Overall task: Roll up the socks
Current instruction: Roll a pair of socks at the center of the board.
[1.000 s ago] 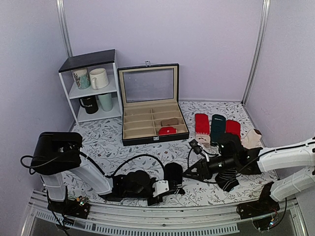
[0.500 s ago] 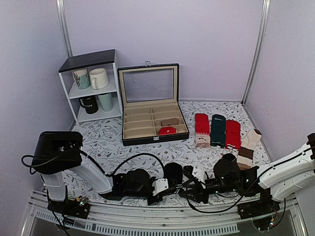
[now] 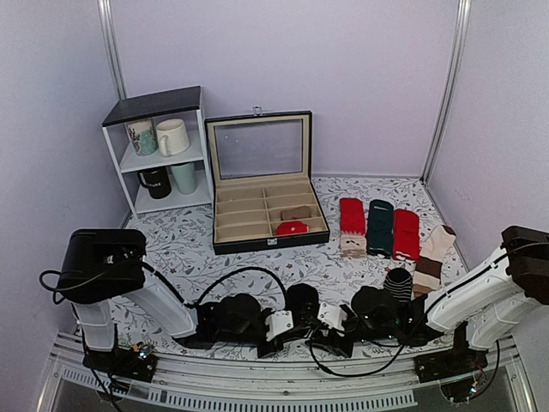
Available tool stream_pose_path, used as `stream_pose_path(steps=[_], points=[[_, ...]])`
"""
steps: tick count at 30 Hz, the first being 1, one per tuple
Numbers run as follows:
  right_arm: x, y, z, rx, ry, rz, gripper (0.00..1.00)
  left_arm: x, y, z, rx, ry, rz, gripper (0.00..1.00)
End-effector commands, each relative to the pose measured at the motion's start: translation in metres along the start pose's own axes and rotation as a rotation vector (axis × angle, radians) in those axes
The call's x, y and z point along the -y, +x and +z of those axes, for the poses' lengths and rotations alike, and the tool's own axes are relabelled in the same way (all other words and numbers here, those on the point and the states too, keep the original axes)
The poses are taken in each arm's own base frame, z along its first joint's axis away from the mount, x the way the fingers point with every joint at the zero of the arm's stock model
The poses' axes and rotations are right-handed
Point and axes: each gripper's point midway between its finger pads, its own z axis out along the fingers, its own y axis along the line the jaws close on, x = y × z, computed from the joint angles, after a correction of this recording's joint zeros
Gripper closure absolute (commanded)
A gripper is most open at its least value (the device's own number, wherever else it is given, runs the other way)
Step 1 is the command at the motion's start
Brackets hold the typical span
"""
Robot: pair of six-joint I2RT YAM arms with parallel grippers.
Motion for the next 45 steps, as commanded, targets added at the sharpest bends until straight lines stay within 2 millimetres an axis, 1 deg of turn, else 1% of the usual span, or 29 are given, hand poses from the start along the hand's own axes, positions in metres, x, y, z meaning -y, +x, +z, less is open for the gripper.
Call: stream_pose_path(steps=[1, 3, 6, 15, 20, 22, 26, 30, 33, 36, 38, 42, 45], points=[[0.008, -0.012, 0.005, 0.043, 0.062, -0.03, 0.55, 0.013, 0.082, -0.006, -0.272, 0.055, -0.031, 1.0], [0.014, -0.013, 0.002, 0.052, 0.092, -0.034, 0.55, 0.014, 0.083, -0.006, -0.274, 0.059, -0.033, 1.0], [0.015, -0.013, 0.0, 0.056, 0.104, -0.043, 0.54, 0.015, 0.084, -0.005, -0.276, 0.064, -0.034, 1.0], [0.011, 0.018, 0.015, -0.05, 0.078, -0.002, 0.55, 0.015, 0.086, -0.005, -0.281, 0.068, -0.035, 1.0], [0.008, 0.032, 0.015, -0.09, 0.094, 0.033, 0.55, 0.014, 0.087, -0.005, -0.285, 0.065, -0.04, 1.0], [0.007, 0.033, 0.012, -0.09, 0.1, 0.048, 0.55, 0.014, 0.088, -0.005, -0.285, 0.065, -0.042, 1.0], [0.013, 0.024, -0.004, -0.034, 0.141, 0.101, 0.52, 0.012, 0.088, -0.005, -0.283, 0.064, -0.047, 1.0], [0.021, 0.004, -0.023, 0.065, 0.186, 0.096, 0.48, 0.013, 0.089, -0.004, -0.285, 0.068, -0.049, 1.0], [0.021, -0.009, -0.036, 0.139, 0.179, 0.069, 0.46, 0.013, 0.09, -0.004, -0.285, 0.071, -0.05, 1.0], [0.013, -0.017, -0.043, 0.202, 0.138, 0.001, 0.45, 0.014, 0.091, -0.003, -0.288, 0.075, -0.052, 1.0], [0.011, -0.017, -0.044, 0.215, 0.123, -0.027, 0.45, 0.014, 0.09, -0.003, -0.286, 0.079, -0.053, 1.0], [0.005, -0.011, -0.032, 0.181, 0.077, -0.059, 0.46, 0.015, 0.09, -0.002, -0.291, 0.082, -0.053, 1.0], [0.003, -0.01, -0.026, 0.178, 0.063, -0.079, 0.46, 0.014, 0.09, -0.002, -0.292, 0.081, -0.054, 1.0]])
